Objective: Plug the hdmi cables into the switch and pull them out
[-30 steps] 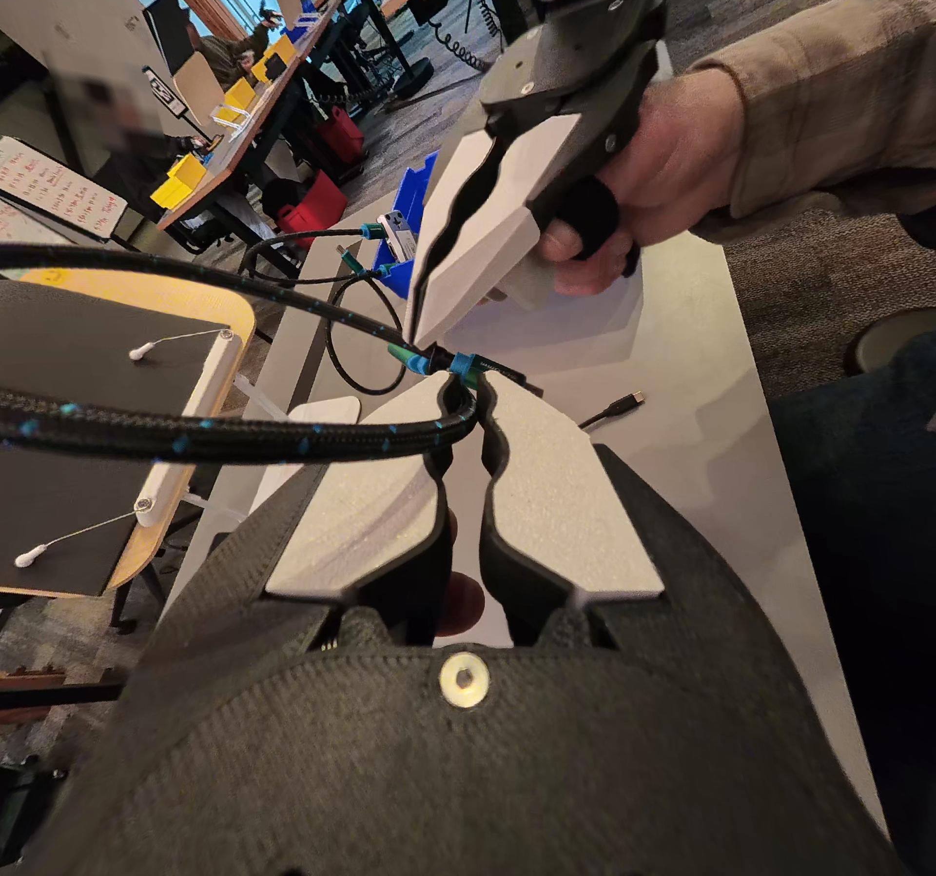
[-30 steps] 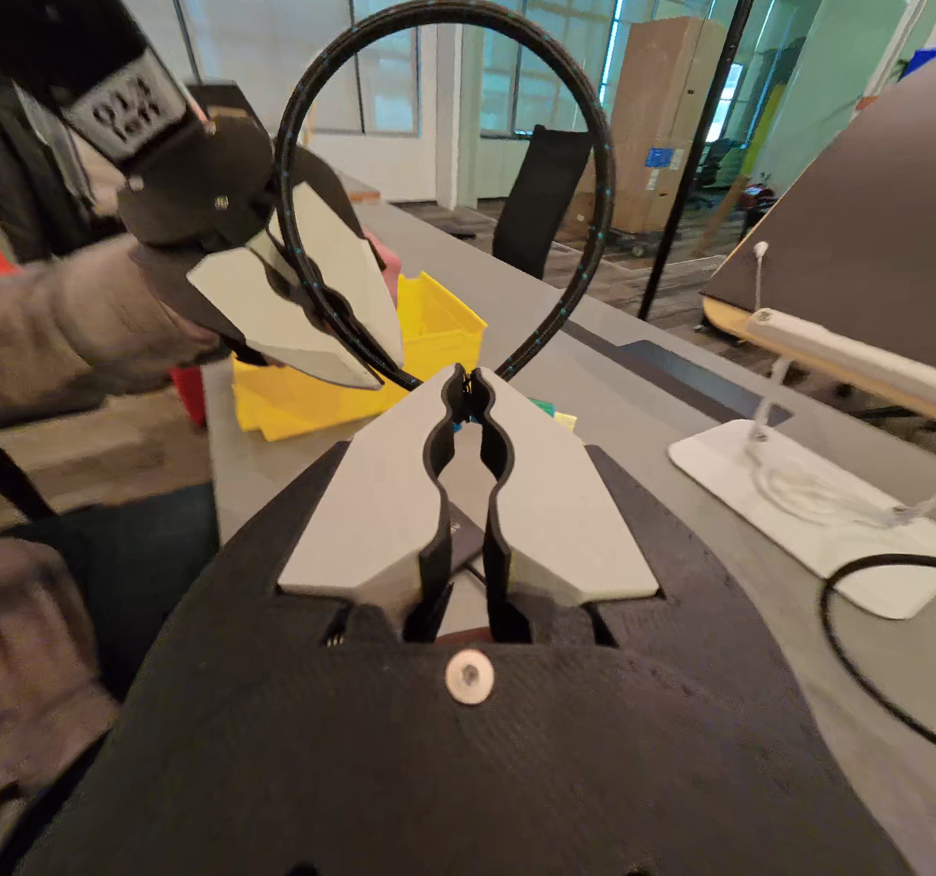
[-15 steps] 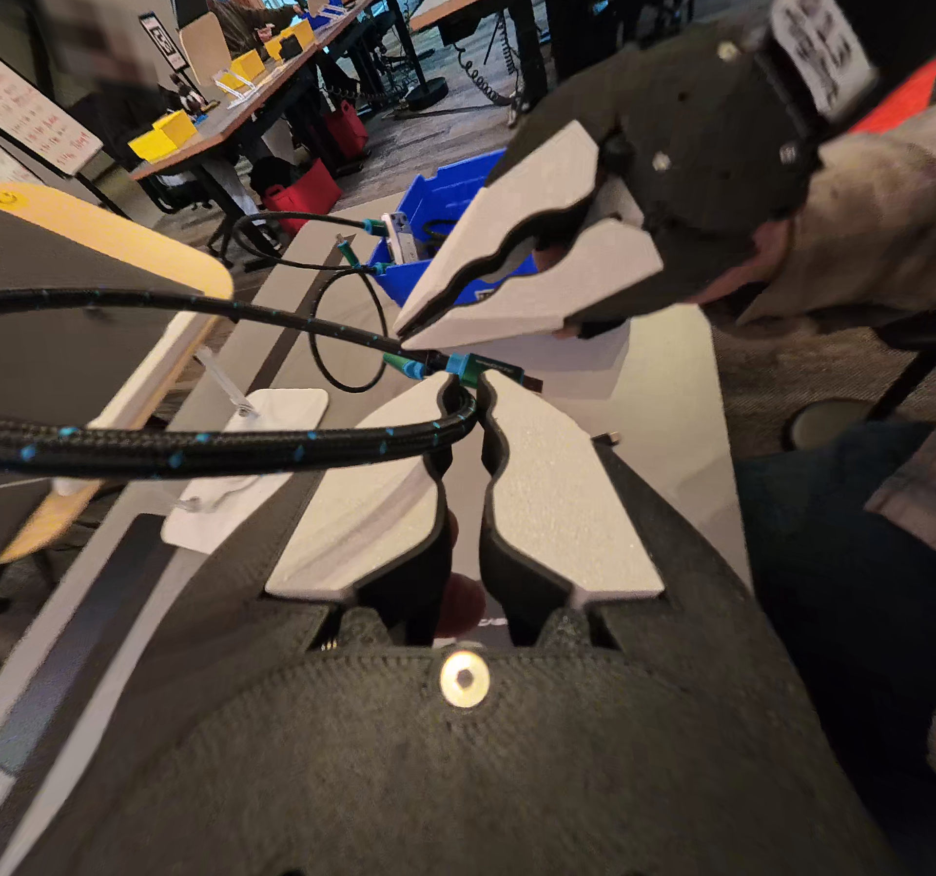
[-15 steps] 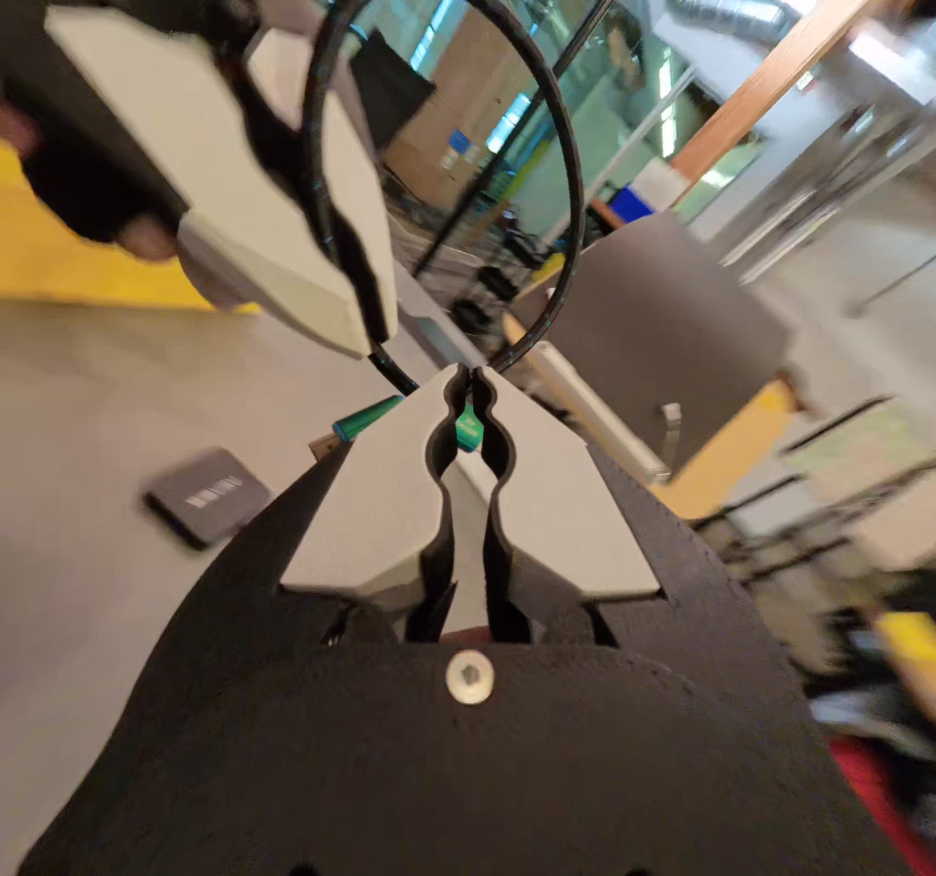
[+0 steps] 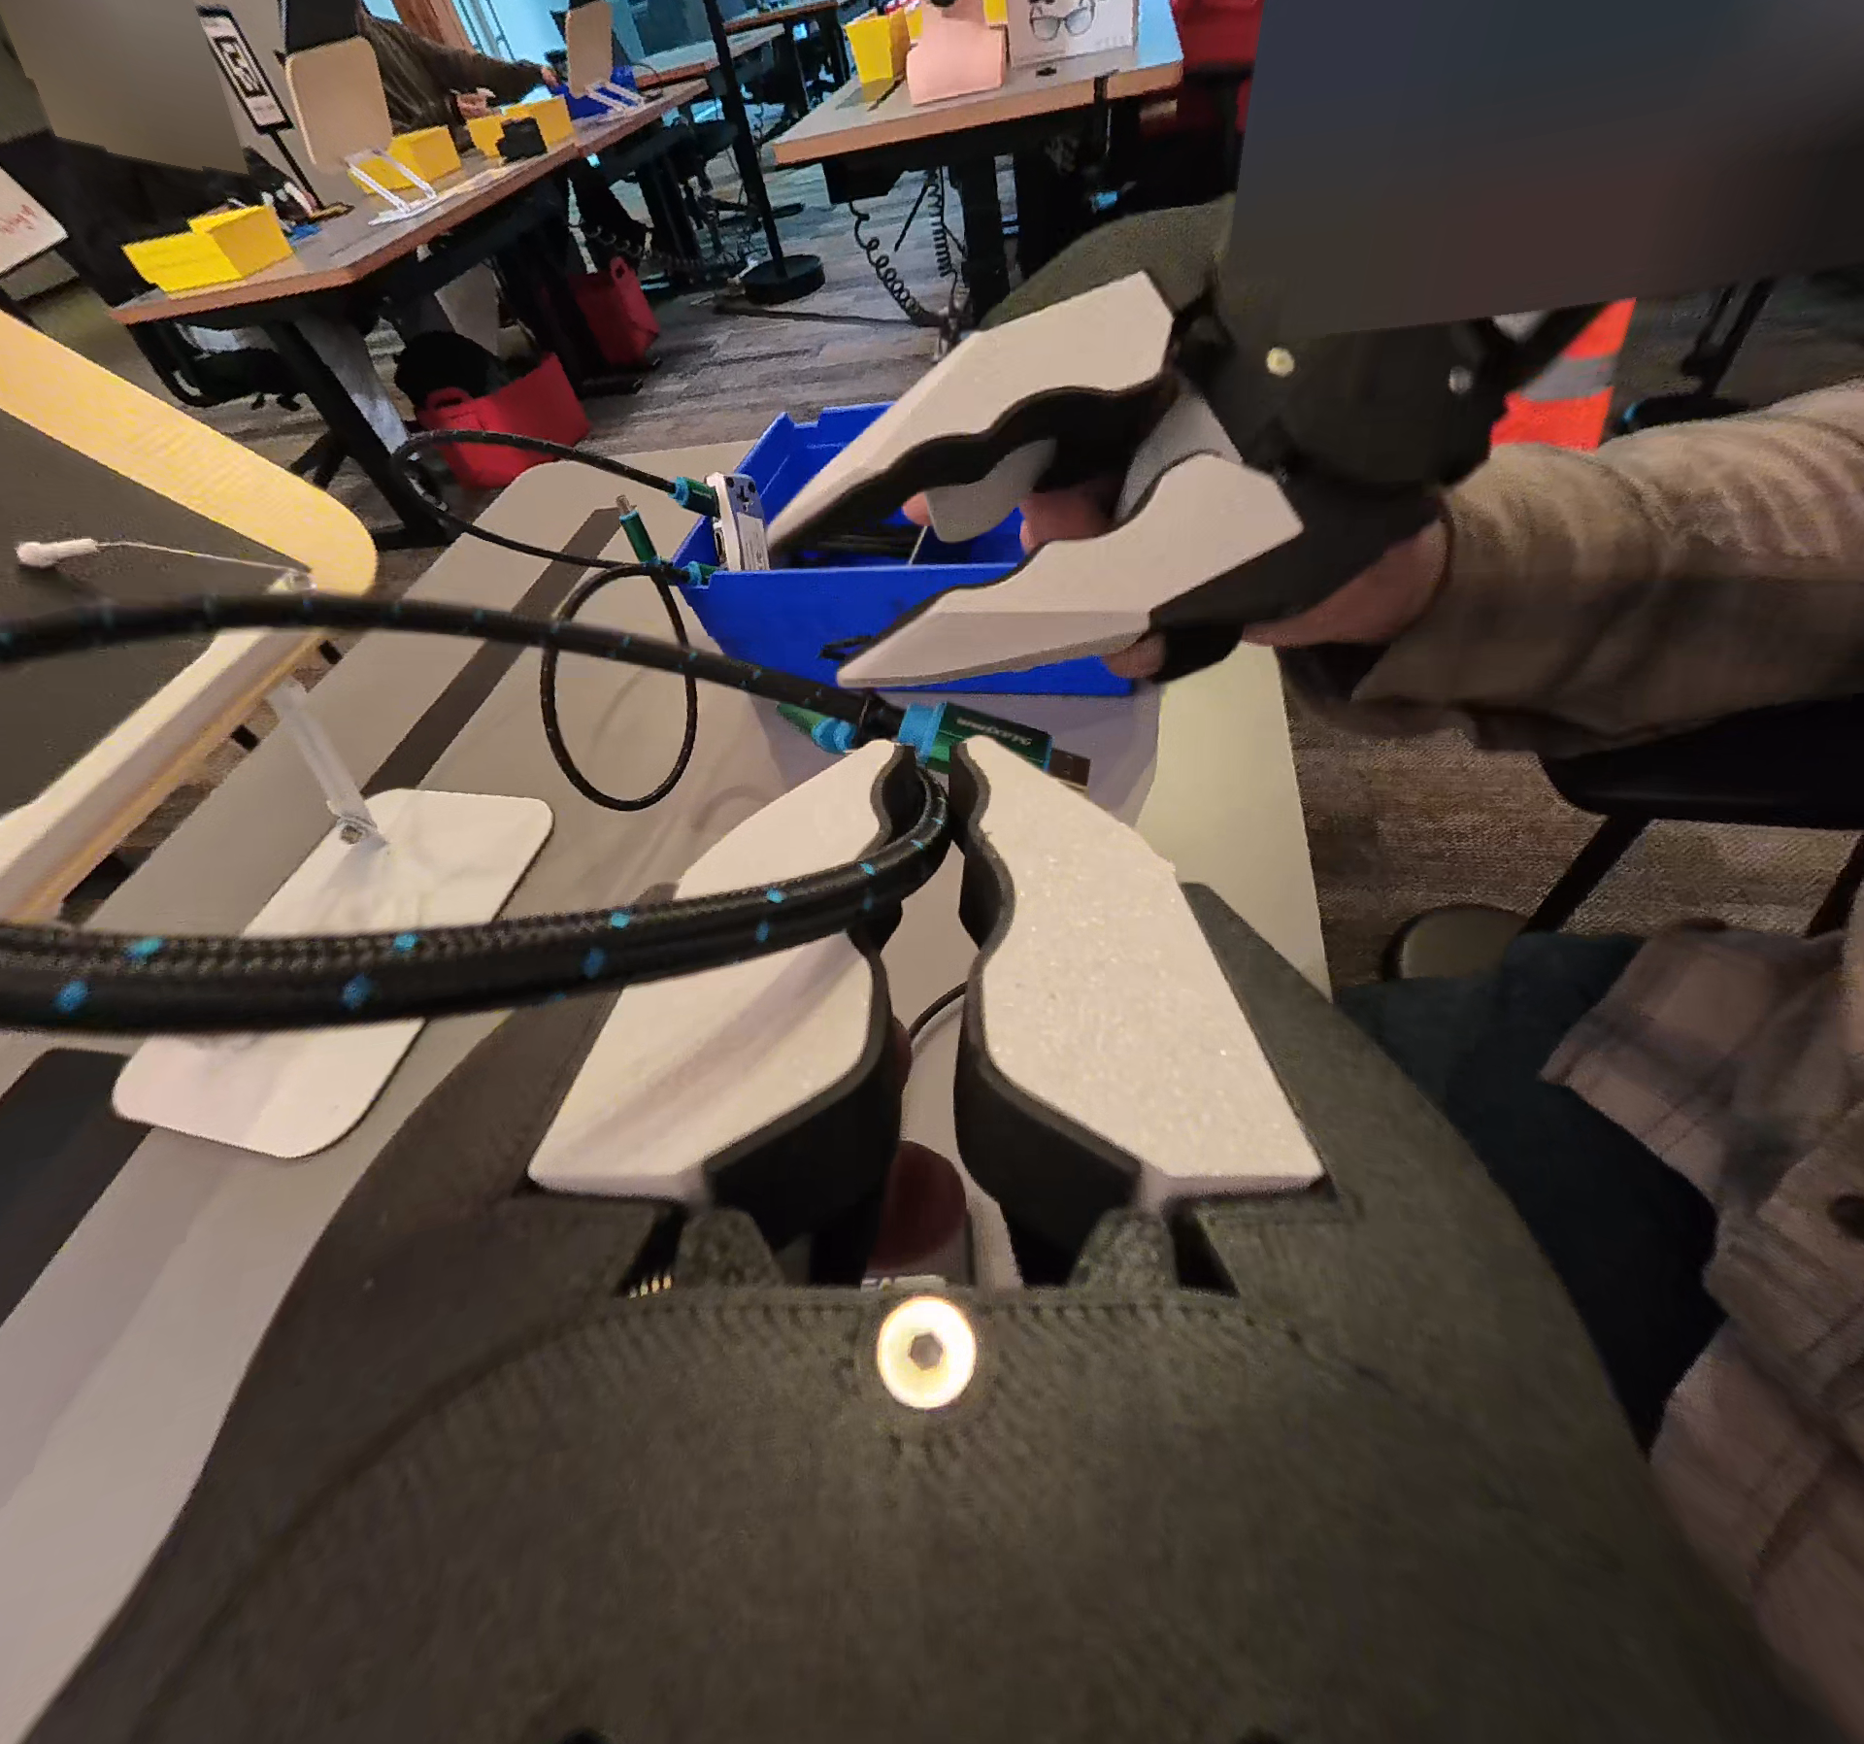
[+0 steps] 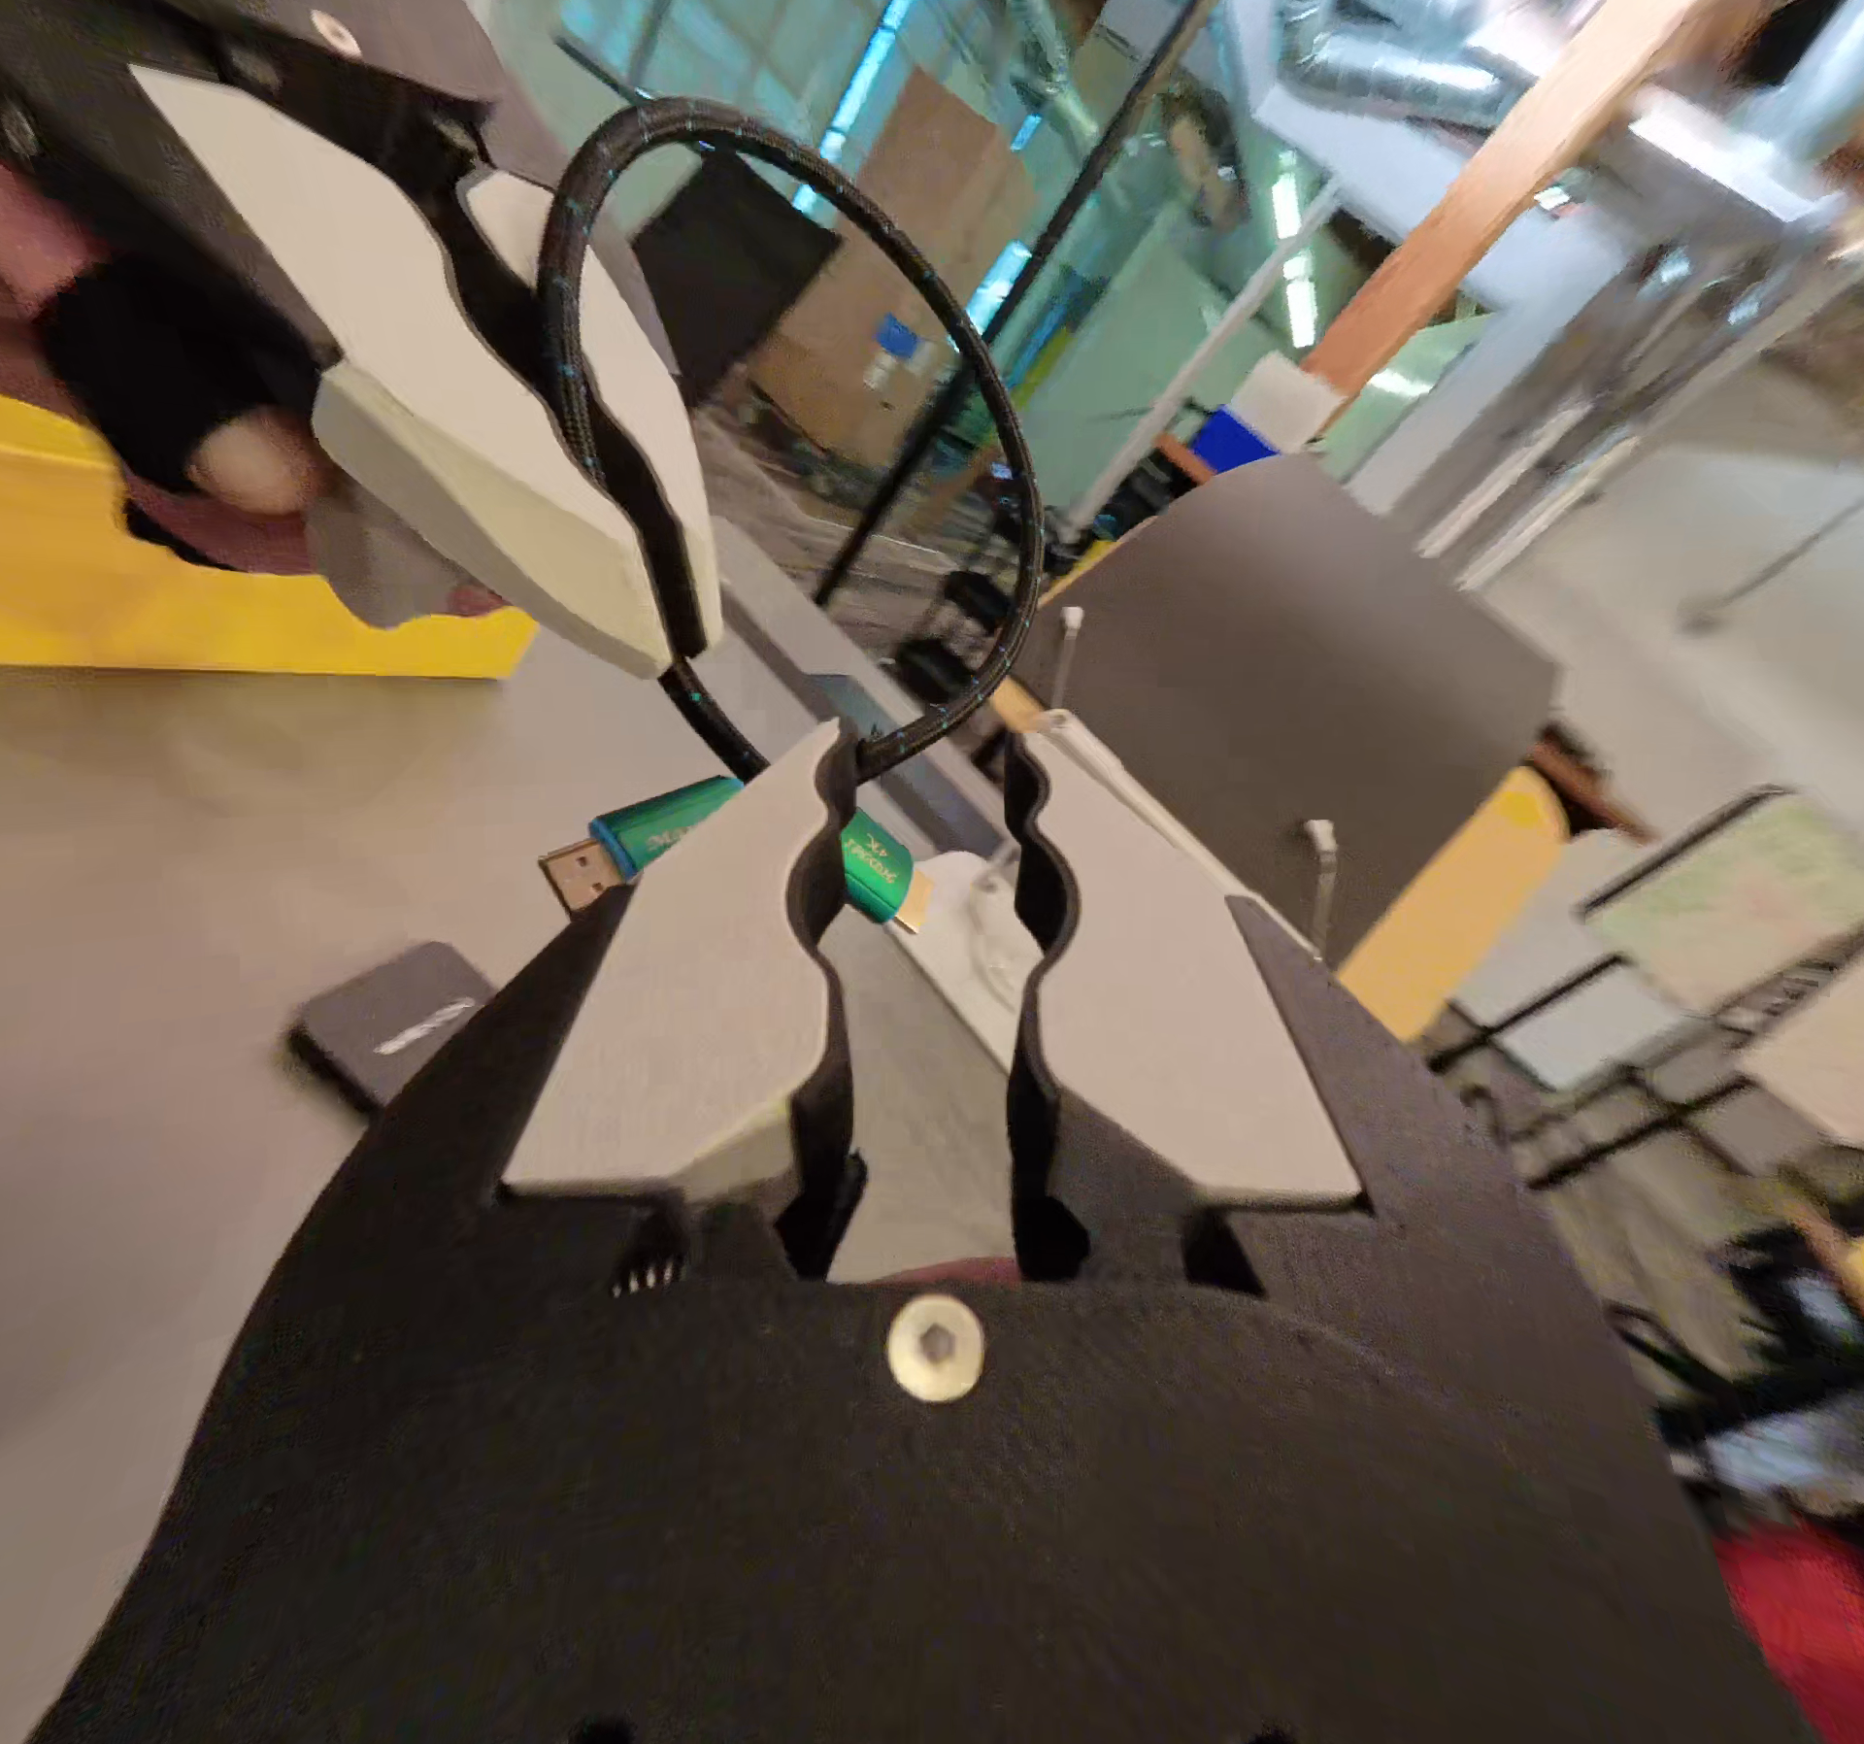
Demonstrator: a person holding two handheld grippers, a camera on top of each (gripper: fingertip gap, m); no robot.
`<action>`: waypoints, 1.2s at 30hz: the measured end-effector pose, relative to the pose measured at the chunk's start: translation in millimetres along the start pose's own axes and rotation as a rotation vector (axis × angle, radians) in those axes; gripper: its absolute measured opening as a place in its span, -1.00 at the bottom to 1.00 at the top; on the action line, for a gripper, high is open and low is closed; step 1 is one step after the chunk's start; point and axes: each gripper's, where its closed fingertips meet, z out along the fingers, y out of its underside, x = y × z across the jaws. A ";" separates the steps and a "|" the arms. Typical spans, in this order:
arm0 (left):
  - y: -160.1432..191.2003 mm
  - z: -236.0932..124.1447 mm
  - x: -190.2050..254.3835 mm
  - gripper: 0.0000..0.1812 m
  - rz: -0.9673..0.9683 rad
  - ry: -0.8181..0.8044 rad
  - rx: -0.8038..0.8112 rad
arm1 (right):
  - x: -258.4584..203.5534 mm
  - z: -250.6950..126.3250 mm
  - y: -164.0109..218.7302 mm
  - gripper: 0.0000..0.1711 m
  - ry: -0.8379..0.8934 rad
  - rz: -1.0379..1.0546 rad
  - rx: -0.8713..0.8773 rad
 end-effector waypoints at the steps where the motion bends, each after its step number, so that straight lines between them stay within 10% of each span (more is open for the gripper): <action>1: 2.2 0.1 -1.8 -0.93 0.016 -0.013 -0.015 | -0.9 -1.7 -1.3 -0.73 -0.029 0.033 0.018; 36: -9.6 -16.7 33.9 -0.94 0.080 0.233 0.066 | -37.6 -25.5 -19.7 -0.96 -0.738 0.848 0.235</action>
